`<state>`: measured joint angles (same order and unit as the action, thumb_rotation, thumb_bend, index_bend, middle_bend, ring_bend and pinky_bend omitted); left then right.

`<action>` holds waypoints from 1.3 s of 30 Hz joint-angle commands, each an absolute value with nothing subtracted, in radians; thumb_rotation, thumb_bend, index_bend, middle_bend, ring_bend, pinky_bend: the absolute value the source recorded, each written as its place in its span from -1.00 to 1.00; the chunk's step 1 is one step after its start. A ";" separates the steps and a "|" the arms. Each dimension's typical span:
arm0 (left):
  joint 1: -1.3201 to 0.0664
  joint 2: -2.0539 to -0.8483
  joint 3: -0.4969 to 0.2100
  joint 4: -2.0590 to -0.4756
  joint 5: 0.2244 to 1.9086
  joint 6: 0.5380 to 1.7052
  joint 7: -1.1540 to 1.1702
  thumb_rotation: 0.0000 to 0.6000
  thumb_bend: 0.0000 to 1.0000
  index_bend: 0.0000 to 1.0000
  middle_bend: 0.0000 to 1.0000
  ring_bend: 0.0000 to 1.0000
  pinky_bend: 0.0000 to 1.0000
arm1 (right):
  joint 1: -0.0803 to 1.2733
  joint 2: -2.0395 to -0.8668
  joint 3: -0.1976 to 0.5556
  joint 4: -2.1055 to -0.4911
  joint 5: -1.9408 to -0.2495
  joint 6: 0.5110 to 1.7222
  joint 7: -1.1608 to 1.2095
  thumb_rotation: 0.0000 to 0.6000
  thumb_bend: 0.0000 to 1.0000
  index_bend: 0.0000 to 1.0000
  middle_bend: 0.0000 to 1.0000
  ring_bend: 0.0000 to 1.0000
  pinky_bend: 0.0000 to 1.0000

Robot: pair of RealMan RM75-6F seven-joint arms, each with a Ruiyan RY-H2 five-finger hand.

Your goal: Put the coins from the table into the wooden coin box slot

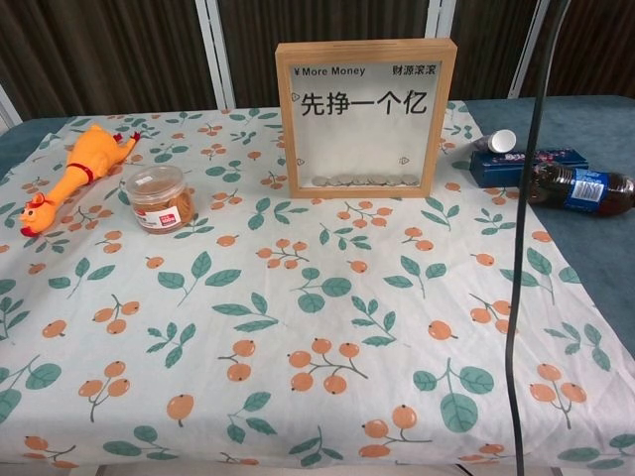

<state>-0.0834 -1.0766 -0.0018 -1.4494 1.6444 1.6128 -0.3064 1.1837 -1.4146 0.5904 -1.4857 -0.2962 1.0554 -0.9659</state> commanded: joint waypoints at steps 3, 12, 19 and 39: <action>-0.084 -1.076 -0.001 -1.450 1.645 1.612 -0.306 1.00 -0.14 -1.00 -1.00 -1.00 -1.00 | 1.241 -1.404 0.528 -1.437 -0.206 1.030 -1.034 1.00 0.13 0.49 -0.48 -1.00 -0.72; -0.084 -1.077 0.000 -1.452 1.648 1.610 -0.301 1.00 -0.14 -1.00 -1.00 -1.00 -1.00 | 1.255 -1.397 0.469 -1.412 -0.155 0.975 -1.020 1.00 0.12 0.49 -0.48 -1.00 -0.72; -0.086 -1.078 0.000 -1.454 1.647 1.606 -0.297 1.00 -0.14 -1.00 -1.00 -1.00 -1.00 | 1.273 -1.413 0.430 -1.388 -0.155 0.964 -1.000 1.00 0.13 0.49 -0.48 -1.00 -0.72; -0.085 -1.077 0.000 -1.453 1.647 1.608 -0.300 1.00 -0.14 -1.00 -1.00 -1.00 -1.00 | 1.303 -1.434 0.374 -1.351 -0.154 0.975 -0.971 1.00 0.13 0.48 -0.48 -1.00 -0.72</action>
<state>-0.0852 -1.0772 0.0005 -1.4533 1.6469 1.6077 -0.3004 1.3029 -1.4339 0.3751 -1.3515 -0.1540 0.9745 -0.9716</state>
